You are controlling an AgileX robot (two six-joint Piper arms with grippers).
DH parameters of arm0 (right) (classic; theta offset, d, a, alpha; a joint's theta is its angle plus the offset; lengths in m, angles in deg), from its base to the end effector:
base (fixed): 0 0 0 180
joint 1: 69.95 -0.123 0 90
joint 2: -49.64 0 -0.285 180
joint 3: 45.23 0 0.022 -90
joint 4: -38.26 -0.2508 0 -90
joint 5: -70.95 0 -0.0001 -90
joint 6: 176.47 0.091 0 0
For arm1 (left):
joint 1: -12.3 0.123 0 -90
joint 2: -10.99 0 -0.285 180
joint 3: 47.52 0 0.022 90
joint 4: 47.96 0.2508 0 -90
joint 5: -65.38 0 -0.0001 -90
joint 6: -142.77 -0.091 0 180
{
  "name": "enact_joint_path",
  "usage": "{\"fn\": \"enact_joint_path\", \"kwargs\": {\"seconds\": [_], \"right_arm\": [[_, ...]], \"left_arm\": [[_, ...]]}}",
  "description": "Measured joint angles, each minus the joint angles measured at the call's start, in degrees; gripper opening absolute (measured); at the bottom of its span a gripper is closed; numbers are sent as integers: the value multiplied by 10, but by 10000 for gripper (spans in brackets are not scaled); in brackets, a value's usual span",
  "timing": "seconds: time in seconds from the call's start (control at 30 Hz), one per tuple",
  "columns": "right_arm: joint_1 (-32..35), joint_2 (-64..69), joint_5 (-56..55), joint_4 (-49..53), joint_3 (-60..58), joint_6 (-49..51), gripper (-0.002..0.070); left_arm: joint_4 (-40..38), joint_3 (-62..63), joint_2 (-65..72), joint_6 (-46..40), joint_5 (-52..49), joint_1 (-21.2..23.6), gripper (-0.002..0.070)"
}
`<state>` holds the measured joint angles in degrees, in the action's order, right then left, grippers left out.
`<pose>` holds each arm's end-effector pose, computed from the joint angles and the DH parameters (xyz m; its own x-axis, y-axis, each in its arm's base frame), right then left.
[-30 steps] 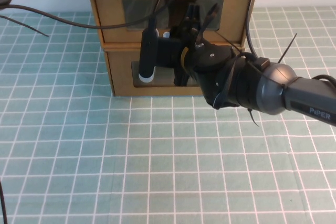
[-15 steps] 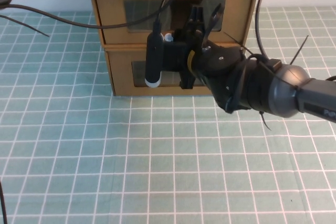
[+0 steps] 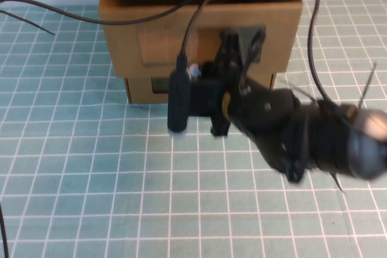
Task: Open the shoe box
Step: 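Pull the top drawer of the cardboard box fully open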
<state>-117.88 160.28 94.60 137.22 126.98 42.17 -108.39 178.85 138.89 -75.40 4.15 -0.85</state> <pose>0.2999 0.2783 0.2550 0.2510 -0.9219 -0.2953 -0.4561 0.1564 -0.8761 0.4408 -0.1743 0.3741 -0.5654 0.1073 -0.8178 0.7459 0.4898 -0.4514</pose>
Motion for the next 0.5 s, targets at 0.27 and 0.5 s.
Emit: {"fn": "enact_joint_path", "kwargs": {"seconds": [0.27, 0.5], "right_arm": [[-65, -76, 33, -8, -103, 48, 69], [-93, -102, 45, -17, -137, 89, 70]], "left_arm": [[0, 0, 0, 3, 1, 0, -4], [0, 0, 0, 4, 1, 0, -4]]}}
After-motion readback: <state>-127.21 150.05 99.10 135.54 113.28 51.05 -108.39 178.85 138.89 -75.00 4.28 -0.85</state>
